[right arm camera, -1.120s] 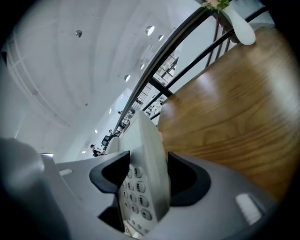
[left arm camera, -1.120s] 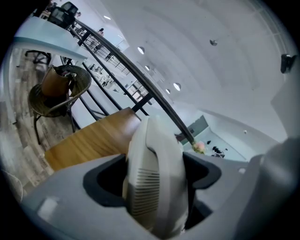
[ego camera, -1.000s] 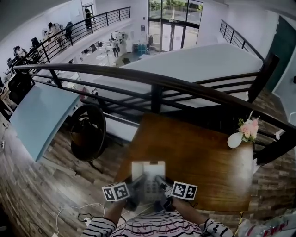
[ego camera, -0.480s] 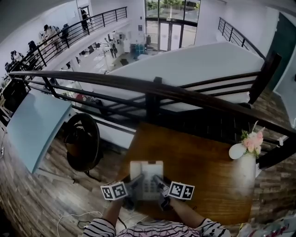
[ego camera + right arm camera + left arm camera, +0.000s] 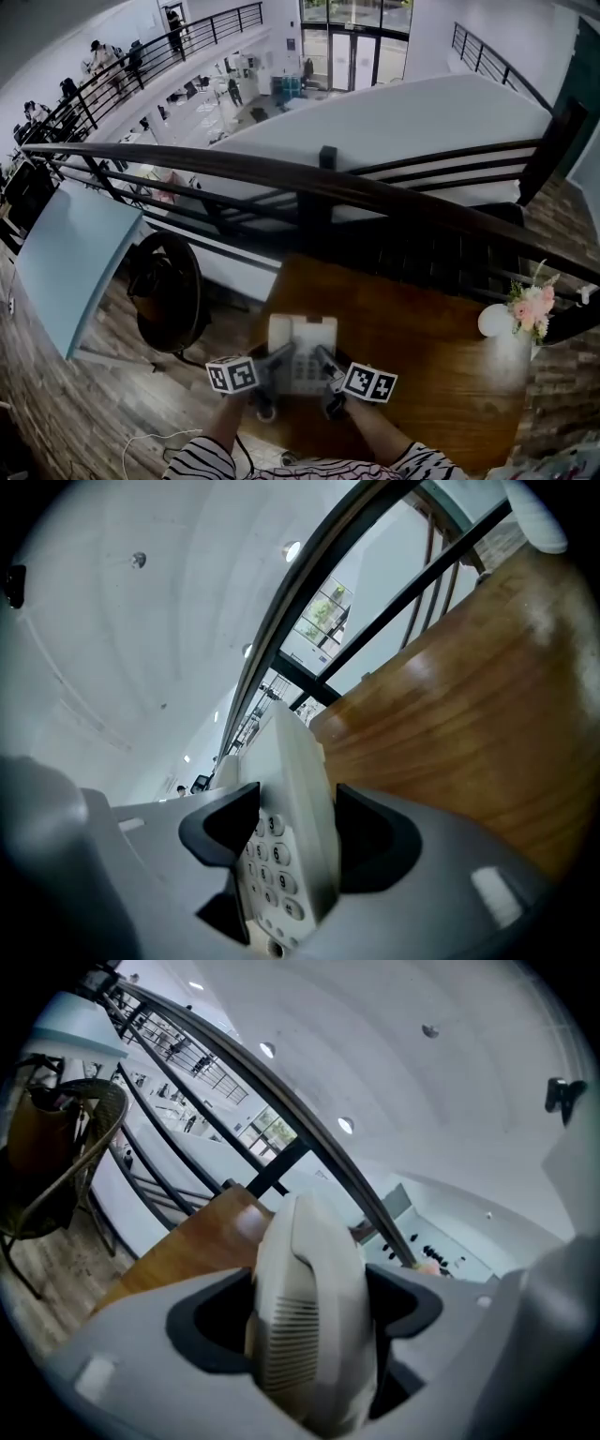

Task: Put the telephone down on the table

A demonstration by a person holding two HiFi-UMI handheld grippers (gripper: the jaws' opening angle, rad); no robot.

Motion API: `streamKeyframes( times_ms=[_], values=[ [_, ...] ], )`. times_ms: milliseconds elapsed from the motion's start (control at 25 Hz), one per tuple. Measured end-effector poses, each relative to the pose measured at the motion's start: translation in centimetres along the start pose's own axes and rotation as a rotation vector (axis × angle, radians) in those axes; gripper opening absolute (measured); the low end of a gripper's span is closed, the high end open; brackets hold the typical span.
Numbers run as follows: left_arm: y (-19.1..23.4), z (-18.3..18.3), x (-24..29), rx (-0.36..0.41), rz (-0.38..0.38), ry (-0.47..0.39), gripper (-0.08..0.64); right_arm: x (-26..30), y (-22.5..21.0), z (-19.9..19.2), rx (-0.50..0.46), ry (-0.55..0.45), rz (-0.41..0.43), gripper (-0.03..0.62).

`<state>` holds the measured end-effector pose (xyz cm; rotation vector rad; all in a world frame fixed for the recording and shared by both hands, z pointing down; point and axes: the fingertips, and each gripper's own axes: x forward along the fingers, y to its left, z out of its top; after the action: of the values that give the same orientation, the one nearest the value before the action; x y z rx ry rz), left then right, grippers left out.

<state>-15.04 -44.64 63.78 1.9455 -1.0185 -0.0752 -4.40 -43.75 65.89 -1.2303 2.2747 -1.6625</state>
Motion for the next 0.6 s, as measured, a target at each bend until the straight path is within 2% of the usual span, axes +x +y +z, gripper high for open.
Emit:
streamKeyframes(
  times_ms=[360, 600],
  values=[
    [2.4, 3.9, 7.7, 0.024, -0.063, 0.045, 0.374, 4.3, -3.4, 6.1, 0.030, -0.055, -0.022, 0.247],
    [3.7, 5.5, 12.8, 0.047, -0.088, 0.114, 0.374, 6.4, -6.1, 9.3, 0.093, -0.074, -0.043, 0.244]
  ],
)
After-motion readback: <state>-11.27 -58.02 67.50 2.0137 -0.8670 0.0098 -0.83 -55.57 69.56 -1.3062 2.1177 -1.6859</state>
